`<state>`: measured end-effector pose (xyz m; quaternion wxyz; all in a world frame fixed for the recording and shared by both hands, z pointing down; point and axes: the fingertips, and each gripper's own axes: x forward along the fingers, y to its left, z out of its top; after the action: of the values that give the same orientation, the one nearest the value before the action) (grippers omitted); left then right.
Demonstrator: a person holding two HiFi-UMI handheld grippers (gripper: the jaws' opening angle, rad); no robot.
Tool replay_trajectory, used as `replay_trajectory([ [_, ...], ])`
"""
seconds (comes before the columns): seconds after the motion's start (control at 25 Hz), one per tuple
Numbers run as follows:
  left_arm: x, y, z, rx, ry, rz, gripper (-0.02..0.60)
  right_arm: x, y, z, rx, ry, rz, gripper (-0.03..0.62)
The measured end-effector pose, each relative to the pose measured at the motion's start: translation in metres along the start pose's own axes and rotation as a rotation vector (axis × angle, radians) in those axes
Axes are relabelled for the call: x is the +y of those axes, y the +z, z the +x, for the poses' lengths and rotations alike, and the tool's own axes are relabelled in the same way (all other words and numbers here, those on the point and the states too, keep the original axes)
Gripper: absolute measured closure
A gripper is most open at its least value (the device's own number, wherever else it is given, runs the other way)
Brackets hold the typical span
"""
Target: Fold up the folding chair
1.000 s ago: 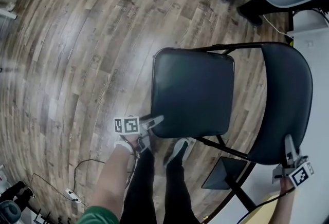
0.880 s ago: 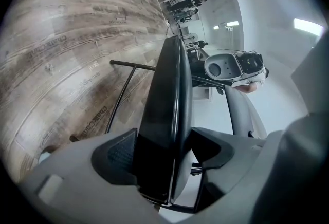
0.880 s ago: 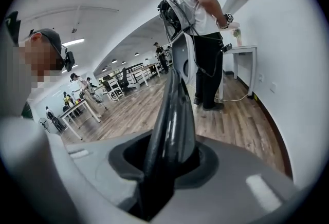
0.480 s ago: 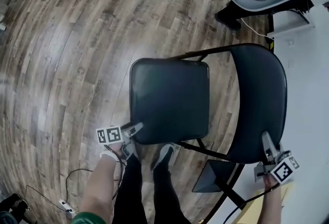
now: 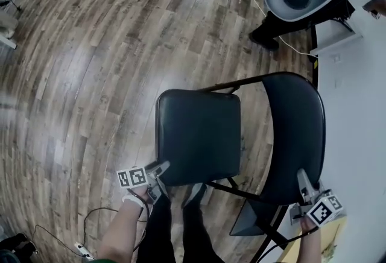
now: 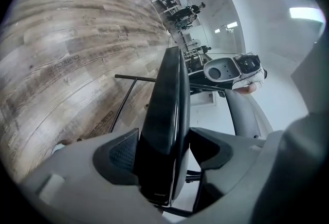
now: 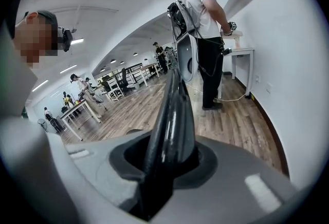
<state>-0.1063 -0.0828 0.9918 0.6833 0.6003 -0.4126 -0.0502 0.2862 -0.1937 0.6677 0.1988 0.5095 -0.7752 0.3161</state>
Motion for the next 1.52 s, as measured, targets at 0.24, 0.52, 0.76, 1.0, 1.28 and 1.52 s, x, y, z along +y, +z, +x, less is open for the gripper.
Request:
replay_trajectory([
  [0.24, -0.058, 0.001, -0.011, 0.008, -0.029, 0.039, 0.283, 0.021, 0.020, -0.018, -0.007, -0.035, -0.033, 0.494],
  [0.52, -0.132, -0.013, -0.014, -0.002, -0.045, 0.031, 0.284, 0.041, 0.045, -0.042, 0.006, -0.073, -0.074, 0.500],
  [0.76, -0.177, -0.027, -0.012, 0.007, -0.026, 0.052, 0.282, 0.054, 0.055, -0.057, 0.016, -0.080, -0.092, 0.509],
  [1.0, -0.221, -0.039, -0.008, -0.006, 0.003, 0.065, 0.275, 0.073, 0.065, -0.066, 0.024, -0.090, -0.125, 0.517],
  [1.28, -0.268, -0.059, 0.006, -0.001, 0.106, 0.131, 0.273, 0.077, 0.073, -0.082, 0.032, -0.116, -0.149, 0.517],
  [1.52, -0.308, -0.077, 0.027, -0.015, 0.144, 0.165, 0.273, 0.062, 0.083, -0.094, 0.027, -0.126, -0.163, 0.517],
])
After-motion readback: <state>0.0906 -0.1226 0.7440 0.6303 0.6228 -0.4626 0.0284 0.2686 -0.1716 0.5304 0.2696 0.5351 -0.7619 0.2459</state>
